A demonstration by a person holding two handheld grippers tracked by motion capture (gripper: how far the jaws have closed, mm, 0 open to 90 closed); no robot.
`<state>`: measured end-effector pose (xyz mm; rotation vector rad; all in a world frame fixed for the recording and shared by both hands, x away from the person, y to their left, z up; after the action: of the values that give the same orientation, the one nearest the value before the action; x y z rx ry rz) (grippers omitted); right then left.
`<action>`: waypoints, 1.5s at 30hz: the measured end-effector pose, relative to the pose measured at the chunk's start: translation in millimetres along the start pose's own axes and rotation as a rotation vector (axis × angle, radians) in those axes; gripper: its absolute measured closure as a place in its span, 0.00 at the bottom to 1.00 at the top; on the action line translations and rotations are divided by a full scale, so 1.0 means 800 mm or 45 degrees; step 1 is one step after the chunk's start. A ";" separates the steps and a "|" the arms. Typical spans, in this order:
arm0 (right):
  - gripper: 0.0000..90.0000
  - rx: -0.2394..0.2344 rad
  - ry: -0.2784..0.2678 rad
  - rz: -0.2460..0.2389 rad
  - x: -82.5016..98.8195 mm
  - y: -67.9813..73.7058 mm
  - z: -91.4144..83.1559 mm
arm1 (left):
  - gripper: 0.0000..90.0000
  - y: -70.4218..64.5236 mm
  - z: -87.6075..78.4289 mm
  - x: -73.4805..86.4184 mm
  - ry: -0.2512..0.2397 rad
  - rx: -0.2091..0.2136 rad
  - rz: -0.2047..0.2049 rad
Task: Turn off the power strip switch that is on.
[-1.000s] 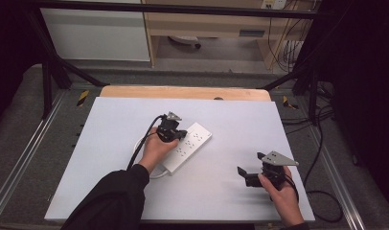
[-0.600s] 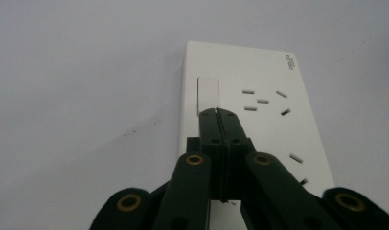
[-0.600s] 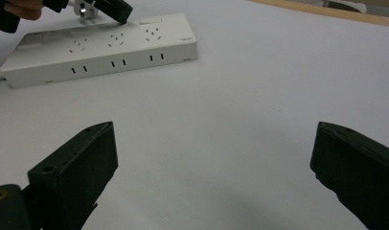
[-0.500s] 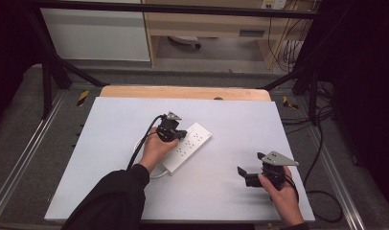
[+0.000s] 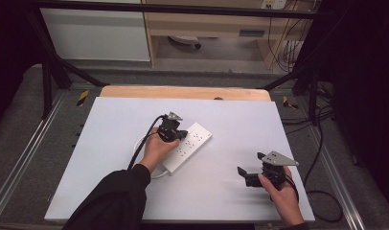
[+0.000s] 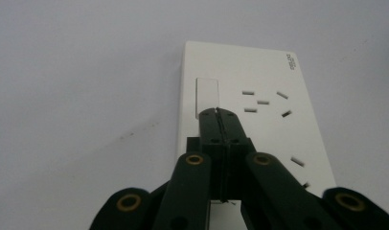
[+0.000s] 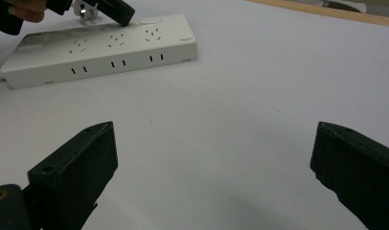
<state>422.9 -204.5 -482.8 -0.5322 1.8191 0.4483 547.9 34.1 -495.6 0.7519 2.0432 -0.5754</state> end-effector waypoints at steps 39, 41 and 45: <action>0.03 0.000 -0.005 0.003 -0.001 0.000 -0.001 | 0.99 -0.003 -0.018 -0.014 -0.058 -0.011 0.017; 0.03 0.000 -0.008 0.008 -0.002 0.000 -0.001 | 0.95 -0.005 -0.021 -0.016 -0.066 -0.011 0.010; 0.03 0.001 -0.010 0.003 -0.002 -0.001 -0.001 | 0.87 -0.007 -0.028 -0.021 -0.080 -0.020 0.030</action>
<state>423.1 -205.5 -480.8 -0.5266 1.8124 0.4506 538.5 39.6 -469.1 0.7387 1.9763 -0.5625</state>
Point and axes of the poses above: each handheld gripper's, and its own axes: z roughly forward along the jaws, x roughly out of its underside, y roughly to its left, the point moved 10 cm from there along z, roughly forward along the jaws, and after that the axes turned 11 degrees about -y, right-handed, at the moved point
